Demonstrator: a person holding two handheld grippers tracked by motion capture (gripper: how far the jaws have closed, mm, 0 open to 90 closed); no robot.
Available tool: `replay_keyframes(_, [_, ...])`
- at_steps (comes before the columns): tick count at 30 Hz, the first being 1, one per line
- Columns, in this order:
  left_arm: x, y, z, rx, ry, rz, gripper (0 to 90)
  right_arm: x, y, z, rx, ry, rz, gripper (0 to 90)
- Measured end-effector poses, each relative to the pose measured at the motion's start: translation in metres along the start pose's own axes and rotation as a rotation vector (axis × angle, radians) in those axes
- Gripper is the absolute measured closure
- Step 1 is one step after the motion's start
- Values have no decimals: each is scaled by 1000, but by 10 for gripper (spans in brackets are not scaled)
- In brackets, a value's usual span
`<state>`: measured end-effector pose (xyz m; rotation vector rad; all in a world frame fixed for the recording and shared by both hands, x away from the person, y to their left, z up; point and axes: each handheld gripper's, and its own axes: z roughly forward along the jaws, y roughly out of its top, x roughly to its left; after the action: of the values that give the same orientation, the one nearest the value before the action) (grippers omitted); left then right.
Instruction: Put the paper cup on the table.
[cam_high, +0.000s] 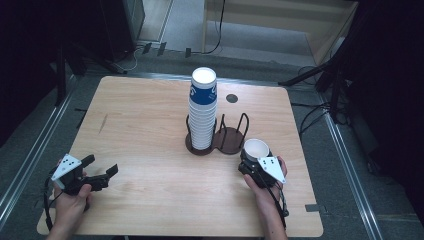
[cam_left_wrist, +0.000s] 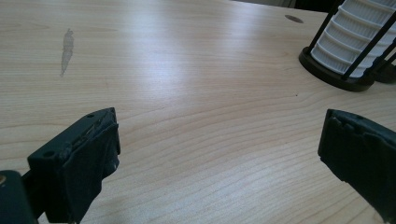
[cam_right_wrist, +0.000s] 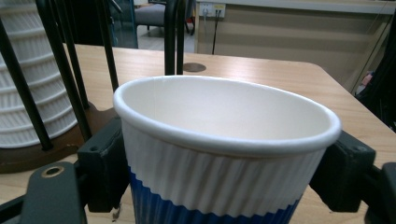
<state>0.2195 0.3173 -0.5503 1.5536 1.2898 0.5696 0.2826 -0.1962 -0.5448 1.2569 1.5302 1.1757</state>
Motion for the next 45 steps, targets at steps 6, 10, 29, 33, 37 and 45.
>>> replay_keyframes(6, [0, 0, 0, 1, 0, 0, 0, -2, 0, 1, 1, -5, 0, 179])
replay_keyframes(10, [0, 0, 0, 3, -2, 3, 0, -2, 0, 1, 1, -8, -2, 176])
replay_keyframes(29, [-1, -1, 0, 4, -3, 10, 0, -1, 3, -1, 32, 61, -9, 54])
replay_keyframes(33, [-1, 0, 1, 5, -2, 11, 0, -3, 6, -3, 44, 80, -4, 0])
replay_keyframes(37, [-1, 0, 1, 5, -3, 11, 0, -3, 10, -7, 31, 87, -12, 0])
replay_keyframes(45, [-1, 0, 1, 6, -5, 10, 0, -3, 20, -22, -12, 97, -52, 0])
